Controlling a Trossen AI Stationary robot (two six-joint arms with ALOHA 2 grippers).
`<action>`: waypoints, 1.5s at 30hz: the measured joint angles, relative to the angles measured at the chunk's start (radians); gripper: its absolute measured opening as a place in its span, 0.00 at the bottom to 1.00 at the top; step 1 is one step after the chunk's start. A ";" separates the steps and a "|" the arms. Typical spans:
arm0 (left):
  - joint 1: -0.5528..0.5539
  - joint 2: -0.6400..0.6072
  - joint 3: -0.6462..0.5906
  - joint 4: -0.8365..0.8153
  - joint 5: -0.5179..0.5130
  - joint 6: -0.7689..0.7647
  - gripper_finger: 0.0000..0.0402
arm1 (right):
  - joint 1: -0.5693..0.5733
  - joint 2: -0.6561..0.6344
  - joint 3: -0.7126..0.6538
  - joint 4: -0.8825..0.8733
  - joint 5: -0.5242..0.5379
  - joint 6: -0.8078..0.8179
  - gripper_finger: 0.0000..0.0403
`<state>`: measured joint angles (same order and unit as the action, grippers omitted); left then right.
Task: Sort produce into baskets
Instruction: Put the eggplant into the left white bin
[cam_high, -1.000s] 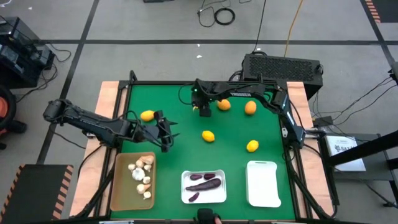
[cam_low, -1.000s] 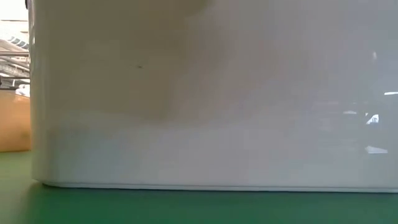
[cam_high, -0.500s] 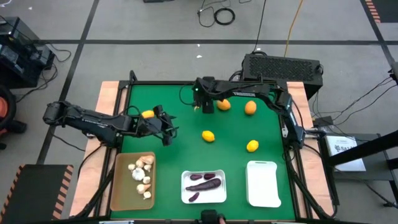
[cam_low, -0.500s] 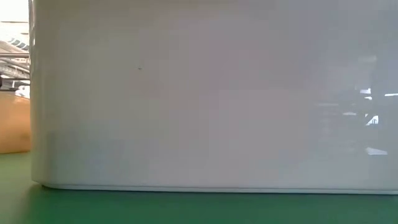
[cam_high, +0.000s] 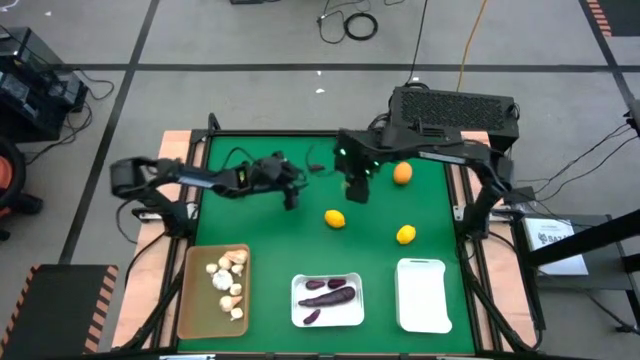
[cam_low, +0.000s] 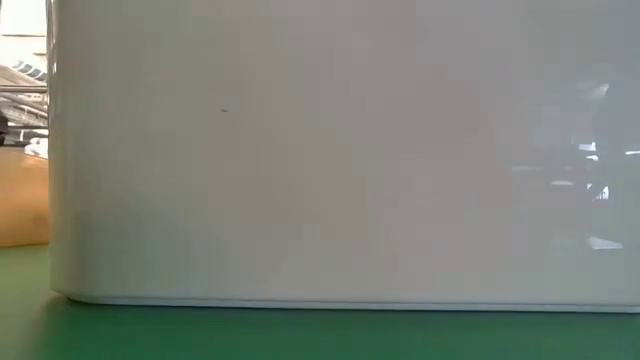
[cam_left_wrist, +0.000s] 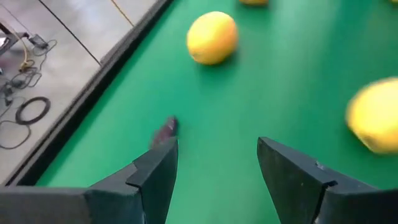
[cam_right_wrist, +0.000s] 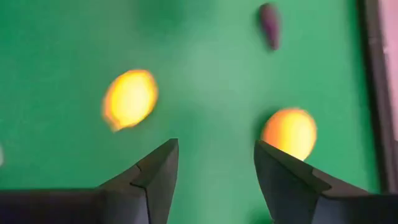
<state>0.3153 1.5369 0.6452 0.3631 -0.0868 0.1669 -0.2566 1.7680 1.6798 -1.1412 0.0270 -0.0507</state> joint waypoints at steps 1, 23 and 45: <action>0.021 0.026 0.013 0.027 0.015 0.000 0.57 | 0.023 -0.019 0.000 -0.028 0.000 0.016 0.50; 0.172 0.401 0.580 -0.608 0.146 0.082 0.80 | 0.371 -0.523 -0.592 0.328 0.210 0.316 0.50; 0.219 0.568 0.784 -0.825 0.158 -0.031 0.53 | 0.433 -0.683 -0.899 0.779 0.268 0.236 0.50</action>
<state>0.5343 2.1052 1.4292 -0.4618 0.0708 0.1360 0.1761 1.0855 0.7805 -0.3624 0.2951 0.1854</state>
